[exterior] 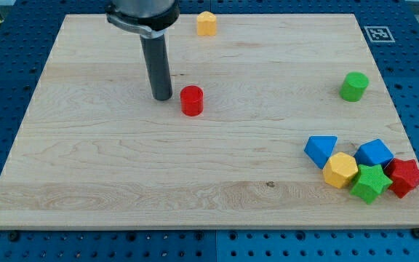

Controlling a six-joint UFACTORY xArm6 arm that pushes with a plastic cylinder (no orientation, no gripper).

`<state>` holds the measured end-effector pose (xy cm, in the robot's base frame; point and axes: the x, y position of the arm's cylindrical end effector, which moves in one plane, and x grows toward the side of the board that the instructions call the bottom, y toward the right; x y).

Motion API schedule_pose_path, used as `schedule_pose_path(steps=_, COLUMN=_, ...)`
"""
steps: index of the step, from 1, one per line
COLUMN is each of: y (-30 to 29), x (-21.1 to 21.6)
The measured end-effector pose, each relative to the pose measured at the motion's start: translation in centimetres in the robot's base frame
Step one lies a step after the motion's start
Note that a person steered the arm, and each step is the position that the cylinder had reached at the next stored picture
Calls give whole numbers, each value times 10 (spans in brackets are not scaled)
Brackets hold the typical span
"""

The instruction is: Move the red circle to the top of the blue triangle

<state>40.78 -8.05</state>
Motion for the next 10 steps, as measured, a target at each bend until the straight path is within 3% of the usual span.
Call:
schedule_pose_path(steps=2, y=38, x=1)
schedule_pose_path(steps=7, y=80, x=65)
schedule_pose_path(steps=10, y=156, x=86)
